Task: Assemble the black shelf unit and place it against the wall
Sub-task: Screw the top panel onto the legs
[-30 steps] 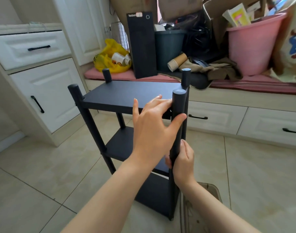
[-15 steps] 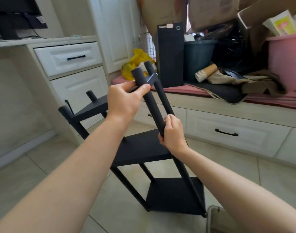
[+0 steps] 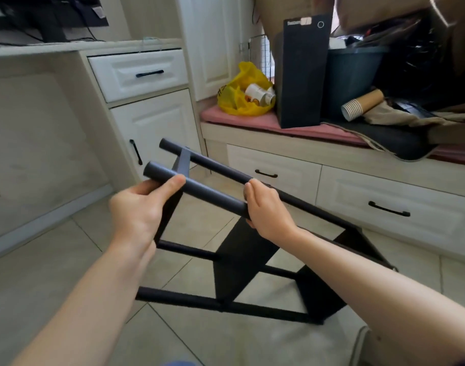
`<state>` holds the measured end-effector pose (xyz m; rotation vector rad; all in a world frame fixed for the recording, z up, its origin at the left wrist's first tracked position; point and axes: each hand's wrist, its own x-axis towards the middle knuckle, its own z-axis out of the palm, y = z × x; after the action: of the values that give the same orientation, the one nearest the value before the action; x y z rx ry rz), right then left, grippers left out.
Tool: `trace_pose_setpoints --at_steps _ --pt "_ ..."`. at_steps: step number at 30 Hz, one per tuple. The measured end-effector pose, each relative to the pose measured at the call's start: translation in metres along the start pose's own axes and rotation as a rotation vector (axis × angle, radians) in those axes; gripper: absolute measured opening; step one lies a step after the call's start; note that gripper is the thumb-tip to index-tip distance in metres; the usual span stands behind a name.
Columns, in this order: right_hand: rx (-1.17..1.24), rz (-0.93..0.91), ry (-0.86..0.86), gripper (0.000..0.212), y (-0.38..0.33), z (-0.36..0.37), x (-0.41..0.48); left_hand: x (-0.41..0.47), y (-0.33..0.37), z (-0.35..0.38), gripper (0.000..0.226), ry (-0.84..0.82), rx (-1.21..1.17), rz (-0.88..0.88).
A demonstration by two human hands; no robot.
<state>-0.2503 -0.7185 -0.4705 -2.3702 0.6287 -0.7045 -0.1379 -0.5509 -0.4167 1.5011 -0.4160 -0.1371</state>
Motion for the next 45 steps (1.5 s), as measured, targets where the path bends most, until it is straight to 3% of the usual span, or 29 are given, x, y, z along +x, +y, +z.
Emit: trace_pose_setpoints --at_steps 8,14,24,33,39,45 --pt "-0.146 0.063 -0.138 0.018 0.041 0.016 -0.048 -0.040 -0.087 -0.026 0.044 -0.138 -0.028 -0.298" --pt "-0.260 0.101 -0.167 0.021 0.070 0.031 -0.081 -0.054 -0.134 -0.028 0.034 -0.254 -0.073 -0.455" --pt "-0.296 0.094 -0.227 0.021 0.085 0.046 -0.103 -0.053 -0.158 -0.050 0.023 -0.532 0.383 -0.315" --pt "-0.342 0.079 -0.270 0.041 0.096 0.063 -0.111 -0.036 -0.173 -0.059 0.021 -0.699 0.552 -0.310" --pt "-0.311 0.030 -0.344 0.026 0.103 0.068 -0.124 -0.039 -0.191 -0.067 0.024 -0.785 0.585 -0.310" --pt "-0.356 -0.023 -0.430 0.042 0.103 0.071 -0.128 -0.044 -0.205 -0.072 0.029 -0.844 0.558 -0.288"
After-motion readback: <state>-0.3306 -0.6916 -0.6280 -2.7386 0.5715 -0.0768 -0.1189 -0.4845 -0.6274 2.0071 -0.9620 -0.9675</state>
